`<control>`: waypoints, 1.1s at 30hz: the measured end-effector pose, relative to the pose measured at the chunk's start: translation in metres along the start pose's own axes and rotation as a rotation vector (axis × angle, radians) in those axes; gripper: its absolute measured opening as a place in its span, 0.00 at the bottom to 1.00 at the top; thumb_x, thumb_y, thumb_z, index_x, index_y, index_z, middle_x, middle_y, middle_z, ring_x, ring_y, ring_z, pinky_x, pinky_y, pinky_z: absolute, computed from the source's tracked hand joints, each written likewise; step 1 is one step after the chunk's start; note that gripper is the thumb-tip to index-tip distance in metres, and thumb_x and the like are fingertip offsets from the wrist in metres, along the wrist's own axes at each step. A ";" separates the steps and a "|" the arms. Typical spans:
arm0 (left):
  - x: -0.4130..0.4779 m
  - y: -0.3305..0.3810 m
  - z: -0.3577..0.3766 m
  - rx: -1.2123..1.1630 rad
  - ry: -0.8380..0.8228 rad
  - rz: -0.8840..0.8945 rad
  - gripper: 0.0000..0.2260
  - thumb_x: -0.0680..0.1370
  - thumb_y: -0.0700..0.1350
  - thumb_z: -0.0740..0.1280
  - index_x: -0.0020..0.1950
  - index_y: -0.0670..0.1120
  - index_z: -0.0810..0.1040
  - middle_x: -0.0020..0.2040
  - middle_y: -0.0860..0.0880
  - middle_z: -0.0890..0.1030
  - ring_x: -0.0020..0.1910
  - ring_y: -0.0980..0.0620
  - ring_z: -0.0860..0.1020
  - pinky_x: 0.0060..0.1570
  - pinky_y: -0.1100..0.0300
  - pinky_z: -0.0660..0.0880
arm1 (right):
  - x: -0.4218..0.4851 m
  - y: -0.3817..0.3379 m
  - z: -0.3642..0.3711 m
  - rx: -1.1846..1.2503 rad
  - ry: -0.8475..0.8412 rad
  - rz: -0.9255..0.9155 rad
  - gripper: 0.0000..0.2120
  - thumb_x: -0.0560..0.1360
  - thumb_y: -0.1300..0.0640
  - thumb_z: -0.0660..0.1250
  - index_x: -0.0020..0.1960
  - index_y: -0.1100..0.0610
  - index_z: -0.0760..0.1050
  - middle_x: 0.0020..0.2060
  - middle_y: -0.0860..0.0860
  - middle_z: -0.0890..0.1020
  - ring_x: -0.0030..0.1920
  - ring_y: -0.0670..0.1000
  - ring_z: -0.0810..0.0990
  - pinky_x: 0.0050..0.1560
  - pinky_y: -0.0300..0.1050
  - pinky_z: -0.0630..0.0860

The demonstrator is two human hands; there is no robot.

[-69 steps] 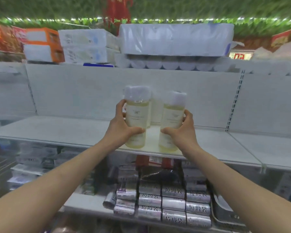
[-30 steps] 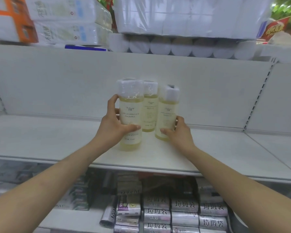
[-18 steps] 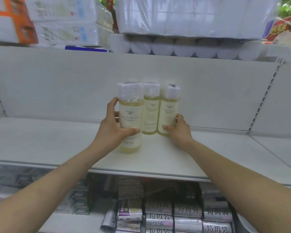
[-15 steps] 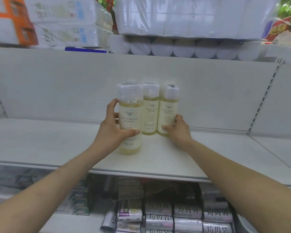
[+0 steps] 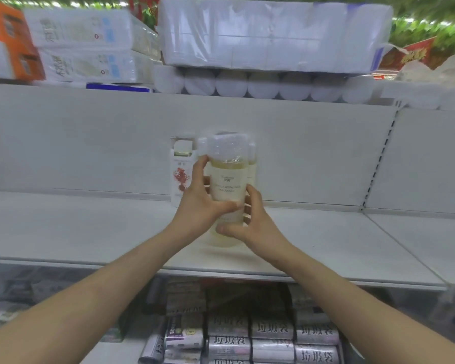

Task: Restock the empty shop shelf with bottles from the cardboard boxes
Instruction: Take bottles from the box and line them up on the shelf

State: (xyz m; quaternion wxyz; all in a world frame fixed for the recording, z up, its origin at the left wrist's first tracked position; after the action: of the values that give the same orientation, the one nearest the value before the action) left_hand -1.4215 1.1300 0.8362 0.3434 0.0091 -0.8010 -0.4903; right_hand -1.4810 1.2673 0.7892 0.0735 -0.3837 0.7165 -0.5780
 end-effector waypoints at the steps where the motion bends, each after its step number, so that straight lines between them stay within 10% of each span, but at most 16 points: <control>1: 0.001 0.004 0.013 0.004 -0.011 -0.001 0.50 0.67 0.47 0.86 0.78 0.66 0.58 0.59 0.58 0.80 0.55 0.64 0.82 0.45 0.67 0.82 | -0.001 -0.003 -0.011 -0.013 0.072 0.000 0.45 0.69 0.51 0.83 0.74 0.36 0.58 0.59 0.26 0.78 0.60 0.34 0.81 0.53 0.32 0.80; 15: 0.008 -0.030 0.076 0.614 -0.275 0.065 0.26 0.85 0.55 0.68 0.80 0.46 0.71 0.77 0.47 0.71 0.75 0.45 0.71 0.72 0.49 0.71 | 0.012 0.056 -0.110 -0.100 0.244 0.160 0.41 0.66 0.54 0.86 0.70 0.45 0.64 0.62 0.41 0.81 0.63 0.46 0.82 0.61 0.51 0.83; 28: 0.023 -0.019 0.080 1.015 -0.239 0.286 0.32 0.83 0.51 0.69 0.85 0.51 0.61 0.87 0.43 0.48 0.83 0.37 0.54 0.73 0.42 0.72 | 0.023 0.065 -0.127 -0.288 0.323 0.156 0.31 0.70 0.54 0.83 0.67 0.50 0.71 0.55 0.41 0.80 0.55 0.46 0.82 0.47 0.41 0.78; 33: 0.028 -0.021 0.090 1.016 -0.222 0.372 0.36 0.80 0.41 0.68 0.86 0.56 0.60 0.86 0.39 0.54 0.81 0.33 0.58 0.75 0.40 0.69 | 0.040 0.072 -0.123 -0.252 0.340 0.158 0.28 0.71 0.56 0.82 0.64 0.46 0.72 0.53 0.38 0.81 0.53 0.40 0.82 0.47 0.39 0.78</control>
State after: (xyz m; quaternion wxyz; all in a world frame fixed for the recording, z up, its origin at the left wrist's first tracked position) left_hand -1.4997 1.1796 0.8092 0.2901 -0.0200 -0.9563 0.0289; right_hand -1.6100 1.3395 0.7791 -0.0517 -0.2295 0.8131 -0.5324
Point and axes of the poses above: each hand's wrist, its own x-axis towards the middle knuckle, its own z-axis out of the palm, y = z × x, the point moved 8 cm from there along x, towards the middle knuckle
